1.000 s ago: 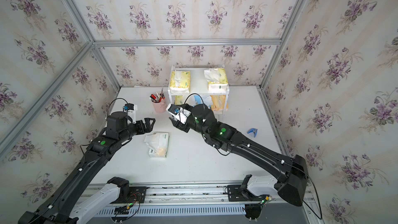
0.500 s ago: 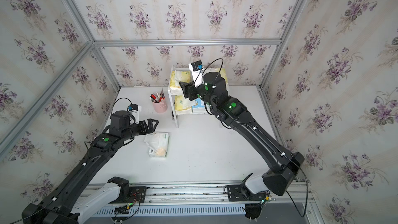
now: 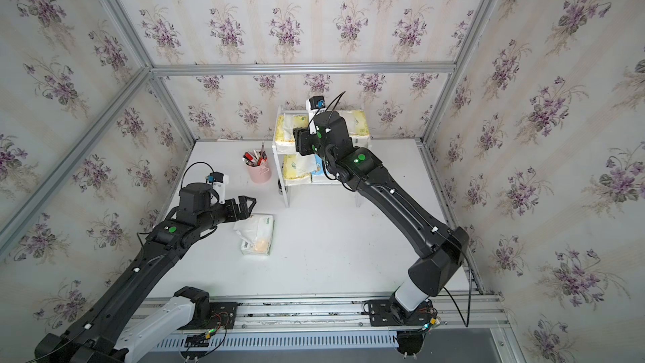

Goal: Remove the tissue boxes from the shelf
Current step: Pick up a box of tissues from the shelf.

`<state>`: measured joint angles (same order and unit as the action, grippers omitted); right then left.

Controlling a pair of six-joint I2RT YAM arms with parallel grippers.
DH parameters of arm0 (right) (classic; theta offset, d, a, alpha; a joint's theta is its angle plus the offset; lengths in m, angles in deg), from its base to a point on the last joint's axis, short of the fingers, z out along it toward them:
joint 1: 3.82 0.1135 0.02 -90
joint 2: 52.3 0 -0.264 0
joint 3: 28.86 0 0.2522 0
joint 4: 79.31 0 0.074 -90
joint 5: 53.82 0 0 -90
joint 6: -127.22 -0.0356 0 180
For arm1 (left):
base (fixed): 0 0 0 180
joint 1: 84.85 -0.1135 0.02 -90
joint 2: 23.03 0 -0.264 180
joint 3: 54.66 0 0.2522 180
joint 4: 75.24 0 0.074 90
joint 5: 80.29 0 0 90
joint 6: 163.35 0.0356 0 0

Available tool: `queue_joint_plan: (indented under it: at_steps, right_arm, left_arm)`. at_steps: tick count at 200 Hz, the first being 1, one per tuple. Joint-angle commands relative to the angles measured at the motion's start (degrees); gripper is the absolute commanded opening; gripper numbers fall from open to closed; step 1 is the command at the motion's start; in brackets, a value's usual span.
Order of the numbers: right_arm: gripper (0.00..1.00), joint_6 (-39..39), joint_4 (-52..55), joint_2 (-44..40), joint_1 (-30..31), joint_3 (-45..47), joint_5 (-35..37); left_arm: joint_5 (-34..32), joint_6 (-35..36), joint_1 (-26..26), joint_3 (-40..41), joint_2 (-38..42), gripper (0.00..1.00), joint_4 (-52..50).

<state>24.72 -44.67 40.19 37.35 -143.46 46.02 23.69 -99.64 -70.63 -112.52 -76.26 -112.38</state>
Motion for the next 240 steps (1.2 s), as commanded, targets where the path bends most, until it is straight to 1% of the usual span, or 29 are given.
queue_joint_plan:
  at_steps: [1, 16, 59, 85, 106, 139, 177, 202, 213, 226, 240]
  right_arm:
    - [0.62, -1.7, 0.7, 0.9, -0.2, -0.4, 0.5]
    - [0.59, -2.0, 0.8, 1.6, -0.2, -0.4, -0.1]
    - [0.39, -4.1, 1.0, 1.4, -0.2, 1.0, -3.0]
    - [0.30, -5.0, 1.3, 0.4, -0.2, 2.1, -4.5]
    - [0.20, -6.2, 0.7, -0.7, -0.2, 3.3, -5.6]
    - [0.00, -7.3, -2.4, -3.7, -0.2, 6.7, -7.4]
    - [0.00, -8.2, -5.8, -8.5, -0.1, 11.6, -7.7]
    - [0.00, -9.3, -8.7, -13.3, 0.2, 16.2, -8.1]
    - [0.00, -9.0, -10.2, -15.6, 0.6, 18.8, -9.7]
    - [0.00, -7.3, -11.9, -18.3, 0.9, 21.9, -13.4]
    - [0.00, -6.2, -12.8, -21.5, 1.9, 25.1, -14.7]
  left_arm:
    - [-0.5, 0.7, 0.0, 0.3, 0.0, 0.99, 0.4]
    - [-0.6, 0.8, 0.0, 0.6, 0.2, 0.99, 0.4]
    - [-1.2, 1.4, 0.0, 0.5, 0.8, 0.99, 0.1]
    - [-1.7, 1.4, 0.0, 0.5, 0.8, 0.99, 0.2]
    - [-1.9, 1.4, 0.0, 0.4, 0.5, 0.99, 0.3]
    - [-1.8, 1.2, 0.0, 0.3, 0.4, 0.99, 0.9]
    - [-1.9, 1.0, -0.1, 0.3, 0.8, 0.99, 1.9]
    - [-2.0, 0.7, -0.1, 0.5, 1.7, 0.99, 3.3]
    - [-2.1, 0.6, 0.0, 0.7, 2.4, 0.99, 4.0]
    - [-2.2, 0.3, -0.1, 1.1, 3.2, 0.99, 5.4]
    - [-2.3, 0.0, 0.0, 1.1, 3.9, 0.99, 6.6]
